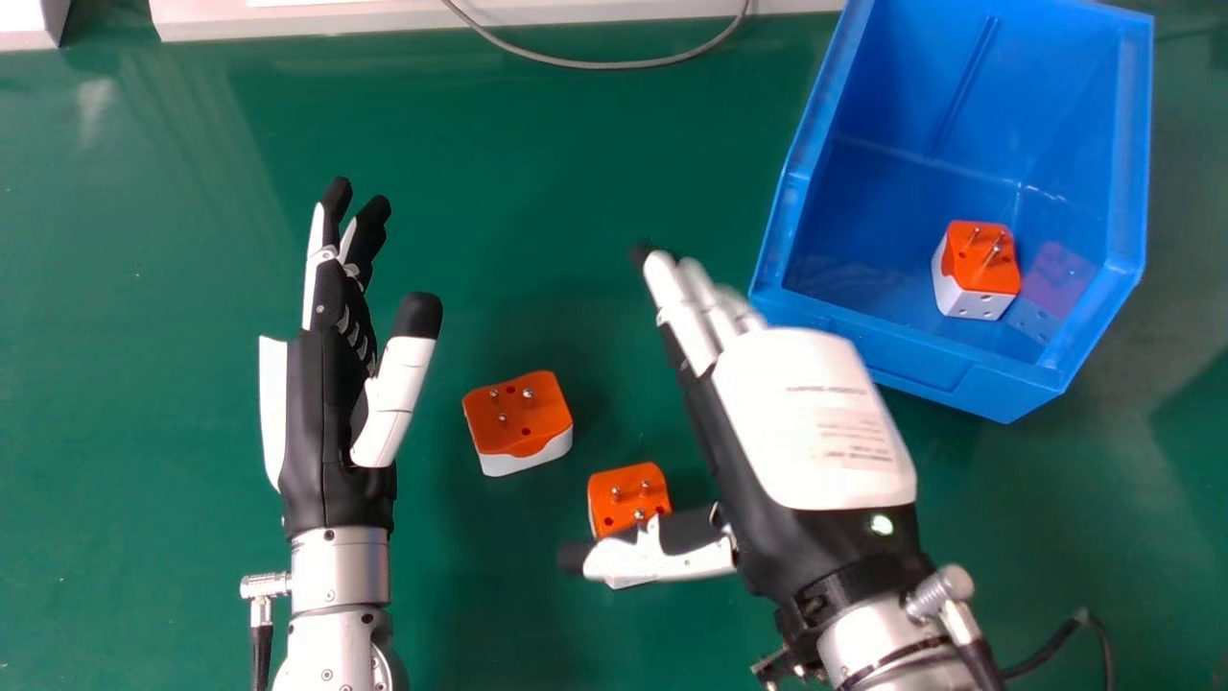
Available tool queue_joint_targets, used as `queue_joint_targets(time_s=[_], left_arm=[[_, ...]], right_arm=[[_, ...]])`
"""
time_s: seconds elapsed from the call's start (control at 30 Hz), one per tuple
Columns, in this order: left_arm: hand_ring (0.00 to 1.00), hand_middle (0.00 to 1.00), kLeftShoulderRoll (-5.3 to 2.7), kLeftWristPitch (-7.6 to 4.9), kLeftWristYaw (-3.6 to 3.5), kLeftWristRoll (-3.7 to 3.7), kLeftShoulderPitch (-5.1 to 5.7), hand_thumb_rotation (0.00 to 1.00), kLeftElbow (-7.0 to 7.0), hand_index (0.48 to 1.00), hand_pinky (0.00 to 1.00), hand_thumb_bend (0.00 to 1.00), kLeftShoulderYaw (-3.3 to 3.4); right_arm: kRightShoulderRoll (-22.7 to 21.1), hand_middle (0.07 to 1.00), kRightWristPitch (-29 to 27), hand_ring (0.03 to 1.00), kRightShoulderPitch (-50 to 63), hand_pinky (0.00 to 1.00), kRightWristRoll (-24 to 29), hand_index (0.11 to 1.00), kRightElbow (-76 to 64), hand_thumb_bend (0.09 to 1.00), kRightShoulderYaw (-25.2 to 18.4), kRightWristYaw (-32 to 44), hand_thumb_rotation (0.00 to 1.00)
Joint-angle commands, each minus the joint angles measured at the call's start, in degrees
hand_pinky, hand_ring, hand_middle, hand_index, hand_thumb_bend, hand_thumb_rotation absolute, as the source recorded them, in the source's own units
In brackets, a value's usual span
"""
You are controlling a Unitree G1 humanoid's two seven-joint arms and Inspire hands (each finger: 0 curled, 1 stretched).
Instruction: Pick all objects and put in blue box
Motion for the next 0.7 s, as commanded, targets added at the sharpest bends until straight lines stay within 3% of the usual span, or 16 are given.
queue_joint_targets(time_s=[0.0,0.13,0.27,0.37,0.47,0.57,0.67], left_arm=[[0.94,0.92,0.17,-0.76,0.32,0.42,-0.26,0.81,-0.81,0.954,0.99,0.90,-0.17],[0.95,0.92,0.12,-0.91,-0.20,-0.02,-0.54,0.81,-0.65,0.956,0.99,0.90,-0.21],[0.95,0.92,0.15,-0.91,-0.25,0.07,-0.68,0.81,-0.55,0.956,1.00,0.90,-0.26],[0.95,0.93,0.12,-0.84,-0.54,-0.14,-0.70,0.81,-0.59,0.956,1.00,0.90,-0.29],[0.95,0.93,0.12,-0.89,-0.27,0.12,-0.77,0.81,-0.55,0.956,1.00,0.90,-0.29],[0.95,0.93,-0.01,-0.79,-0.48,-0.18,-0.74,0.81,-0.66,0.955,1.00,0.90,-0.27],[0.95,0.93,-0.06,-0.96,-0.13,0.14,-0.61,0.81,-0.81,0.953,1.00,0.91,-0.30]], right_arm=[[0.56,0.897,0.92,0.836,-1.26,0.69,-2.73,0.921,-2.70,0.846,-0.28,4.61,0.42],[0.85,0.878,1.91,0.814,-2.37,0.67,-6.61,0.884,-3.07,0.849,-0.69,12.66,0.41],[1.26,0.860,2.19,0.796,-2.92,0.63,-9.97,0.875,-2.71,0.870,-0.80,18.42,0.41],[1.58,0.858,1.89,0.794,-3.07,0.61,-10.51,0.875,-2.22,0.875,-1.24,19.93,0.42],[1.86,0.863,1.73,0.799,-3.27,0.62,-10.68,0.872,-1.62,0.874,-1.55,20.26,0.43],[2.13,0.864,1.64,0.801,-3.54,0.63,-11.02,0.869,-0.88,0.876,-1.74,20.51,0.44],[2.52,0.869,1.75,0.806,-3.79,0.63,-11.65,0.867,-0.13,0.868,-1.76,21.00,0.45]])
